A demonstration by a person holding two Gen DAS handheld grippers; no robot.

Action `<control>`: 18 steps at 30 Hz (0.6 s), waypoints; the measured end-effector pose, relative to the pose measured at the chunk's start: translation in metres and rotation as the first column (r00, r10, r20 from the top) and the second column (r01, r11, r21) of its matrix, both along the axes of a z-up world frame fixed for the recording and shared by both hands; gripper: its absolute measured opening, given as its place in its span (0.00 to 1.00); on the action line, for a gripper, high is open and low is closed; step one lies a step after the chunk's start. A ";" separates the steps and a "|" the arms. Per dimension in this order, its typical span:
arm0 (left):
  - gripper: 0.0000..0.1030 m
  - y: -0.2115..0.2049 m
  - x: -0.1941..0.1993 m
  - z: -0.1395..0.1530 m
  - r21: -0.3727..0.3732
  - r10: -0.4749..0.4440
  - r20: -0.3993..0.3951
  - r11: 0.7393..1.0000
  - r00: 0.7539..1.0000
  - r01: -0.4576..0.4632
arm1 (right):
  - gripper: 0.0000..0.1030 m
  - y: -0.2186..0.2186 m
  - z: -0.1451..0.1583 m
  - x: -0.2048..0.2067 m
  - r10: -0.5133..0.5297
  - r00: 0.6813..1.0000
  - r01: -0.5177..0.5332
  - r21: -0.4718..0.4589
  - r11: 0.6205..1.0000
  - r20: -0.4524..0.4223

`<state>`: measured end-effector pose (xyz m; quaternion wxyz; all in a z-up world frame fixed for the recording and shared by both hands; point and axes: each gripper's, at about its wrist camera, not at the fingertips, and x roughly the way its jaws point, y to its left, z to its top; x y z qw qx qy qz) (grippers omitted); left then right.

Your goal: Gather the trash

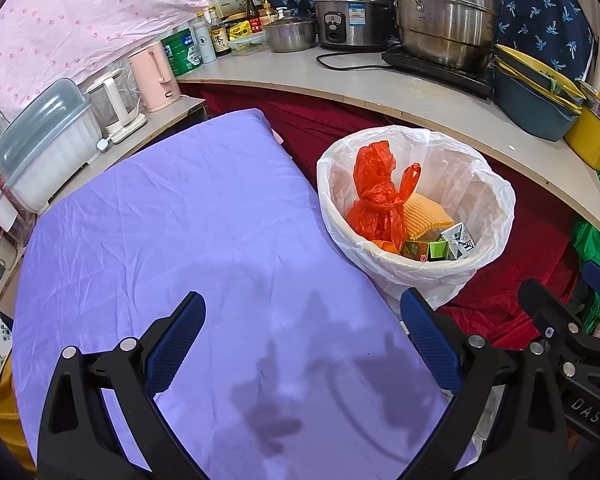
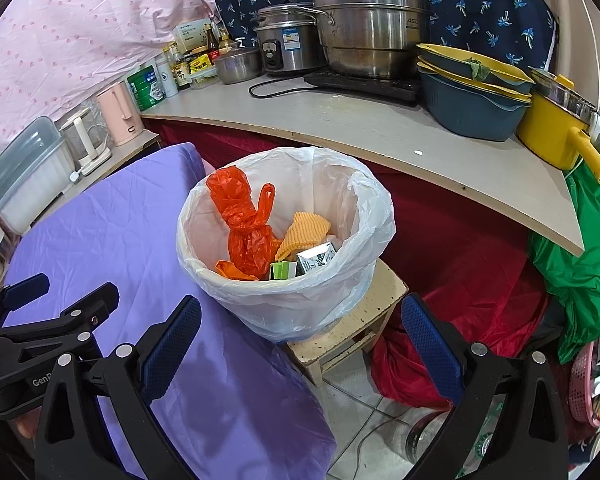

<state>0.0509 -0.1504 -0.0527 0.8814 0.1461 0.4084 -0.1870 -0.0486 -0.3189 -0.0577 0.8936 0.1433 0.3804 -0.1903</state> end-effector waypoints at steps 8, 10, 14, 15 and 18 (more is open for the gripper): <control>0.91 0.000 0.000 0.000 -0.001 0.001 -0.004 1.000 1.000 -0.001 | 0.94 0.000 0.000 0.000 0.001 1.000 -0.001 0.000 1.000 0.000; 0.91 0.000 0.000 0.000 0.000 0.002 -0.003 1.000 1.000 -0.002 | 0.94 0.000 0.000 0.000 0.000 1.000 0.000 0.000 1.000 0.000; 0.91 0.000 0.000 0.000 -0.001 0.001 -0.004 1.000 1.000 -0.001 | 0.94 0.000 0.000 0.000 0.000 1.000 0.000 0.000 1.000 0.000; 0.91 0.000 0.000 0.000 -0.001 0.002 -0.005 1.000 1.000 -0.002 | 0.94 0.000 0.000 0.000 0.000 1.000 0.000 0.000 1.000 0.000; 0.91 0.000 0.001 -0.001 -0.003 0.002 -0.012 1.000 1.000 -0.002 | 0.94 0.000 0.000 0.000 0.000 1.000 0.000 0.000 1.000 -0.001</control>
